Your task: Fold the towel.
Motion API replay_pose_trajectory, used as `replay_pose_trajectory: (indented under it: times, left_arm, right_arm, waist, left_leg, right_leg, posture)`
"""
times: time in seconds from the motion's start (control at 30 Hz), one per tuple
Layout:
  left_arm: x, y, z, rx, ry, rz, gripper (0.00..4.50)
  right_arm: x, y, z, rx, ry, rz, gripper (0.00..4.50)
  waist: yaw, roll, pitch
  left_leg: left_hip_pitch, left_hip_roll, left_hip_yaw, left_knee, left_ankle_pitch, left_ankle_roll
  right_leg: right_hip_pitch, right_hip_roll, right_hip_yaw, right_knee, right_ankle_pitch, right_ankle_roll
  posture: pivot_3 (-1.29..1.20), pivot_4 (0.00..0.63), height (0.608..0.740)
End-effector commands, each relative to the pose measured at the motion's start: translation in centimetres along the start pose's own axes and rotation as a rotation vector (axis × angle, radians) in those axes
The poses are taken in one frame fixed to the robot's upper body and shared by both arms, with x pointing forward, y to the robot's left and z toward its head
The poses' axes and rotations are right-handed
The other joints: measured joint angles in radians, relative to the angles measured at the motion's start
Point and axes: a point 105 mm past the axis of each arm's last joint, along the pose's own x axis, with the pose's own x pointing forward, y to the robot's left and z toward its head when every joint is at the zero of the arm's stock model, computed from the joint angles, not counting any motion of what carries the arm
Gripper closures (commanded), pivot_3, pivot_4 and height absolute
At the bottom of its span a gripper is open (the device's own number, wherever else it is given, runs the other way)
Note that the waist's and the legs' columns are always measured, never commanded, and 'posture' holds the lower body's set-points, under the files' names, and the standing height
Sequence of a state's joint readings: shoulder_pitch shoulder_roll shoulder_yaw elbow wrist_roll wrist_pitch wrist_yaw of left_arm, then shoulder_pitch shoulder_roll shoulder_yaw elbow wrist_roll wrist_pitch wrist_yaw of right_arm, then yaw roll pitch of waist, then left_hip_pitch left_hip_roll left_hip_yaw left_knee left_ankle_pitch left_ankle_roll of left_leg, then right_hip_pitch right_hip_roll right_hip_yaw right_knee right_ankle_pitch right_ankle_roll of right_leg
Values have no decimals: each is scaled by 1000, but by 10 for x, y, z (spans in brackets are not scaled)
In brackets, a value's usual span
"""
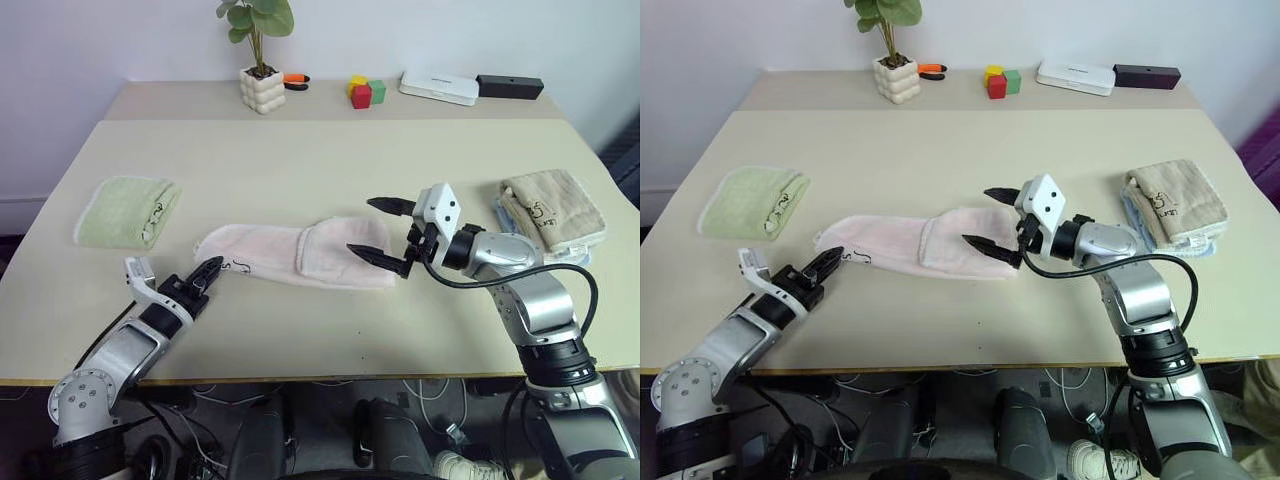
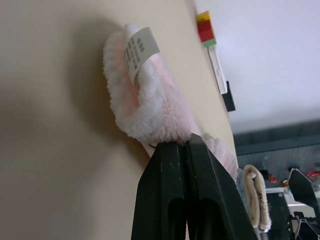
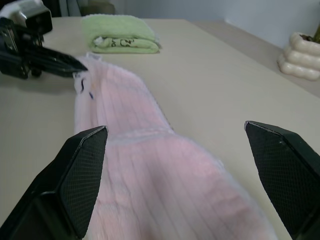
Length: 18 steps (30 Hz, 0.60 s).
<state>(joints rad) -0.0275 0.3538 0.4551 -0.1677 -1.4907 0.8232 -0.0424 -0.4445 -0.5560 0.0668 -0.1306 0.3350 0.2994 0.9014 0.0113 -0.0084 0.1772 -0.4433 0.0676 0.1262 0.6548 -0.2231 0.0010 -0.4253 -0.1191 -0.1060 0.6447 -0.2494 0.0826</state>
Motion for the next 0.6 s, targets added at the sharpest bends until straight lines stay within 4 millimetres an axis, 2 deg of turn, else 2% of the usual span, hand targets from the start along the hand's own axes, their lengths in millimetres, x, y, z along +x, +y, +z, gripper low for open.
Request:
replay_pose_trajectory:
  times: [0.03, 0.1, 0.3, 0.4, 0.5, 0.6]
  left_arm:
    - [5, -41, 8, 188, 0, -153, 4479]
    - [9, -55, 0, 298, 45, -217, 4479]
    - [23, -75, -29, 645, 216, -385, 4479]
    - [41, -80, -33, 751, 252, -461, 4479]
    - [64, -89, -40, 788, 256, -534, 4479]
    - [88, -105, -63, 823, 310, -640, 4479]
  right_arm:
    - [-14, -10, 4, -35, 6, -38, 0]
    - [-22, -12, -1, -32, 36, -39, 0]
    - [-45, -23, -11, -31, 109, -73, 0]
    - [-52, -27, -11, -38, 120, -96, 0]
    - [-55, -30, -13, -41, 131, -119, 0]
    - [-63, -30, -14, -43, 147, -137, 0]
  waist:
    - [2, 0, 0]
    - [2, 0, 0]
    - [1, 0, 0]
    - [2, 0, 0]
    - [3, 0, 0]
    - [6, 0, 1]
  left_leg:
    - [0, 0, 0, 0, 0, 0]
    - [-1, 0, 1, 0, 0, 0]
    - [0, 0, 2, -2, 0, 0]
    - [0, 0, 2, -2, 0, 0]
    - [-1, 0, 2, -3, 0, 0]
    - [-2, 0, 2, -3, 0, 1]
  right_leg:
    - [0, 0, 0, 0, 0, 0]
    - [0, 0, 0, -1, 0, 0]
    - [0, 0, 0, -3, 0, 0]
    - [-1, 0, 0, -3, 0, -1]
    - [0, 0, 0, -6, 1, -1]
    - [1, 1, 0, -9, 3, 2]
  posture:
    - [0, 150, 740]
    - [0, 150, 740]
    - [0, 150, 740]
    - [0, 150, 740]
    - [0, 150, 740]
    - [0, 150, 740]
